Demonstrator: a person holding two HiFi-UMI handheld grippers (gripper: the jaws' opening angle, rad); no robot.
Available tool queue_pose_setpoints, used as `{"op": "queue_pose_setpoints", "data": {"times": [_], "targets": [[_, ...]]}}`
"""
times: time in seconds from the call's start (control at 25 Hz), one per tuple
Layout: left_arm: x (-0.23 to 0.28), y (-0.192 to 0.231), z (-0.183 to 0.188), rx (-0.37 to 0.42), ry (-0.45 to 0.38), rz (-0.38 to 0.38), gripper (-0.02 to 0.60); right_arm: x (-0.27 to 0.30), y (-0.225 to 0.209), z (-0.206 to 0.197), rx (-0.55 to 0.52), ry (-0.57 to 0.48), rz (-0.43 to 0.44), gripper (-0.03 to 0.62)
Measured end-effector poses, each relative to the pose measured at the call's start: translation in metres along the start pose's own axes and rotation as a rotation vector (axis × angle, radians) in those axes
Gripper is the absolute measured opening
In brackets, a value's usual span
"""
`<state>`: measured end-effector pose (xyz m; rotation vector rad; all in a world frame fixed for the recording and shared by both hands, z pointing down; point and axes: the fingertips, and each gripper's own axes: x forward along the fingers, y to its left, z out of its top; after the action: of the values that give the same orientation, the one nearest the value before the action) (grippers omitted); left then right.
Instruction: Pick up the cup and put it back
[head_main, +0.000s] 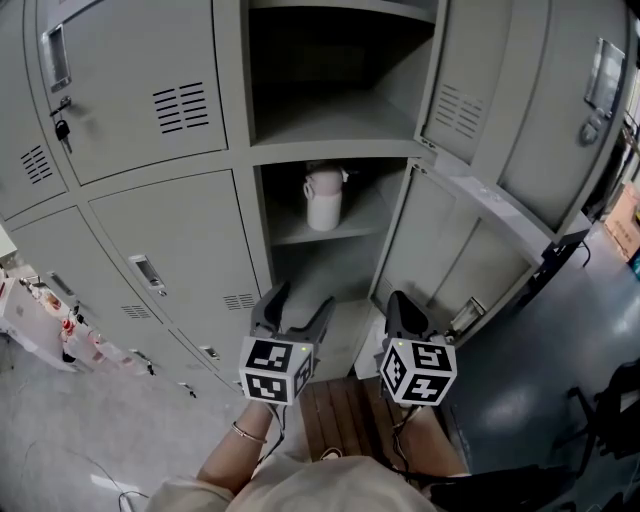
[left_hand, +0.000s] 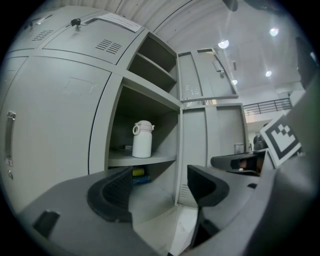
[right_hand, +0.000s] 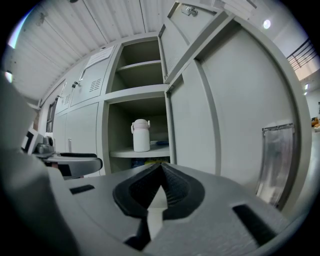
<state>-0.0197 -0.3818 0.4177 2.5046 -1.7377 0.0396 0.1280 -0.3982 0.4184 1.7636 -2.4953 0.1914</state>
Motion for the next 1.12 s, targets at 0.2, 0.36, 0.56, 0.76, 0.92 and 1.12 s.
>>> {"op": "queue_pose_setpoints", "data": {"times": [0.2, 0.36, 0.56, 0.76, 0.92, 1.12], "targets": [[0.006, -0.002, 0.0, -0.006, -0.009, -0.007, 0.35, 0.0, -0.006, -0.002, -0.002, 0.006, -0.015, -0.008], [0.017, -0.005, 0.002, 0.018, -0.008, -0.009, 0.353, 0.0, -0.011, -0.005, -0.004, 0.015, -0.021, -0.008], [0.037, -0.006, 0.016, 0.045, -0.033, 0.002, 0.353, -0.001, -0.014, -0.009, -0.004, 0.024, -0.025, -0.008], [0.054, 0.001, 0.031, 0.055, -0.04, 0.012, 0.351, 0.0, -0.02, -0.011, -0.004, 0.03, -0.029, -0.009], [0.065, 0.012, 0.042, 0.058, -0.047, 0.044, 0.351, 0.002, -0.022, -0.013, 0.0, 0.035, -0.027, -0.008], [0.084, 0.023, 0.054, 0.044, -0.049, 0.094, 0.351, 0.007, -0.023, -0.018, 0.002, 0.049, -0.022, -0.008]]}}
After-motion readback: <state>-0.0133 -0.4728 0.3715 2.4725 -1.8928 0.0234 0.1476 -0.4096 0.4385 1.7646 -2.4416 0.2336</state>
